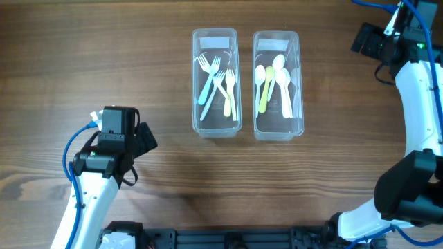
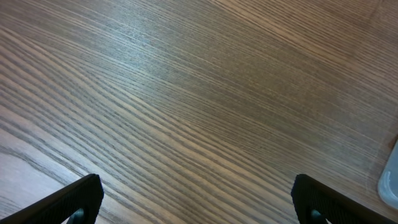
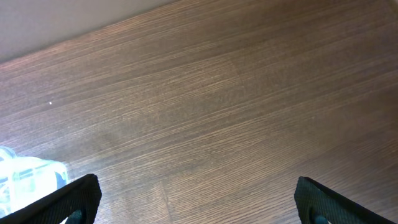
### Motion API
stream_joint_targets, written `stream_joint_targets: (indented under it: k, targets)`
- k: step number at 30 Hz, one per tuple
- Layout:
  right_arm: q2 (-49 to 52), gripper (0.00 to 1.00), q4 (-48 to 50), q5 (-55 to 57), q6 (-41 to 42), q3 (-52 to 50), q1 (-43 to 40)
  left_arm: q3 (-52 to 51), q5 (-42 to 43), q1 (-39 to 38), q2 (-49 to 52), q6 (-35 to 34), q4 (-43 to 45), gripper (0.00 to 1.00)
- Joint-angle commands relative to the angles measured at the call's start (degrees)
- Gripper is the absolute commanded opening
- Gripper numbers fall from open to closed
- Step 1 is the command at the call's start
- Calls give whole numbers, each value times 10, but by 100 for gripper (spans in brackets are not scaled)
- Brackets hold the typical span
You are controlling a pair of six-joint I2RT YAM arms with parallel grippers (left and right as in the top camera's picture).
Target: Pack container
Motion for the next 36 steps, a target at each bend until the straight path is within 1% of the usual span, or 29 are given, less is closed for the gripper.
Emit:
stream_joint_targets:
  k: [1,22,24,28,31,33,34,36]
  targets:
    - [-7,100,2,8,0,10,3,0,-8,4,-9,-9,2,100]
    - [-6,100,1,8,0,7,4,0,-8,4,-9,-9,2,100]
    - [-24,100,-3,8,0,7,7,0,-8,4,-9,-9,2,100]
    - [-131,100,-3,8,0,7,38,0,-8,4,-9,-9,2,100]
    - [-251,99,-3,9,0,7,76,0,-8,4,-9,-9,2,100]
    - [-318,100,-1,6,3,4,82,0,-8,4,-9,-9,2,100]
    - [-367,100,-2,-4,5,-4,83,0,-8,4,-9,-9,2,100]
    - [-457,100,3,-12,10,-37,83,0,-8,4,-9,-9,2,100]
